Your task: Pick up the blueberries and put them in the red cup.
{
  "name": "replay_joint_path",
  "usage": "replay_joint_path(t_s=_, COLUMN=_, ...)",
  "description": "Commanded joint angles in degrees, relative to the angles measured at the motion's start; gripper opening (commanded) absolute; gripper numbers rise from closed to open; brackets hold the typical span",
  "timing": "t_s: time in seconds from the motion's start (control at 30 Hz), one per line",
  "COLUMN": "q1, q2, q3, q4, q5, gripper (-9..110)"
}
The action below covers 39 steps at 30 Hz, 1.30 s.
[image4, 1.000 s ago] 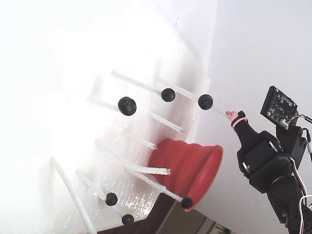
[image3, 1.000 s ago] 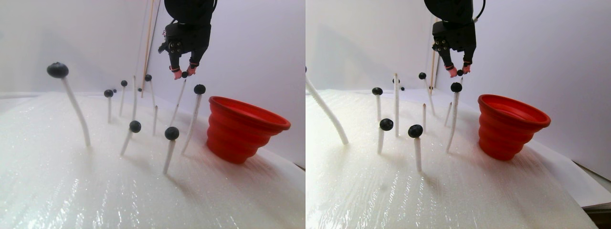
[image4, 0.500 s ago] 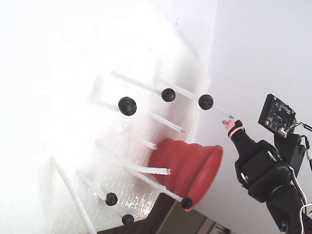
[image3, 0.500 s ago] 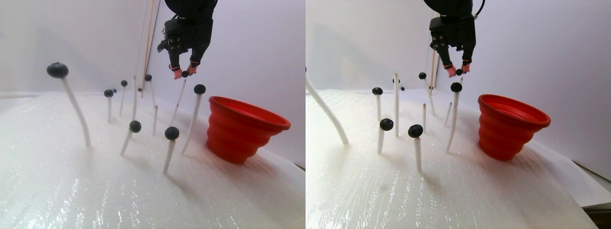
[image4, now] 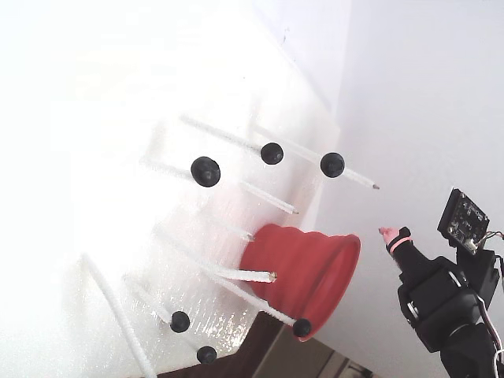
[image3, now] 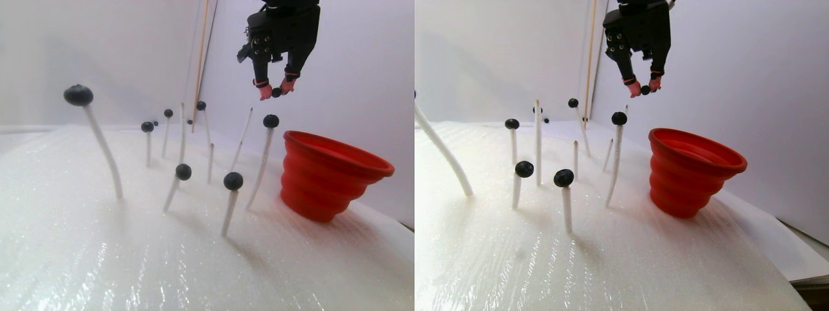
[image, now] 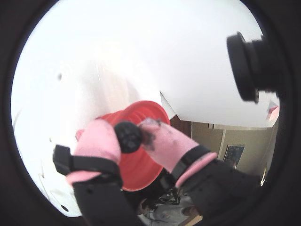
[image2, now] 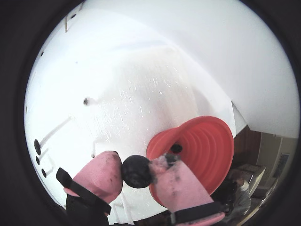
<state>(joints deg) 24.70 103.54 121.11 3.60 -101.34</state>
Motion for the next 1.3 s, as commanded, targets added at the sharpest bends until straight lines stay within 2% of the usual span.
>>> replay_joint_path(t_s=0.0, q1=4.83, q2=6.42, q3=-0.62, q4=0.53, q5=1.05, gripper=11)
replay_joint_path(t_s=1.27, q1=17.31, q2=5.54, q3=4.57, q4=2.37, q5=10.28, gripper=11)
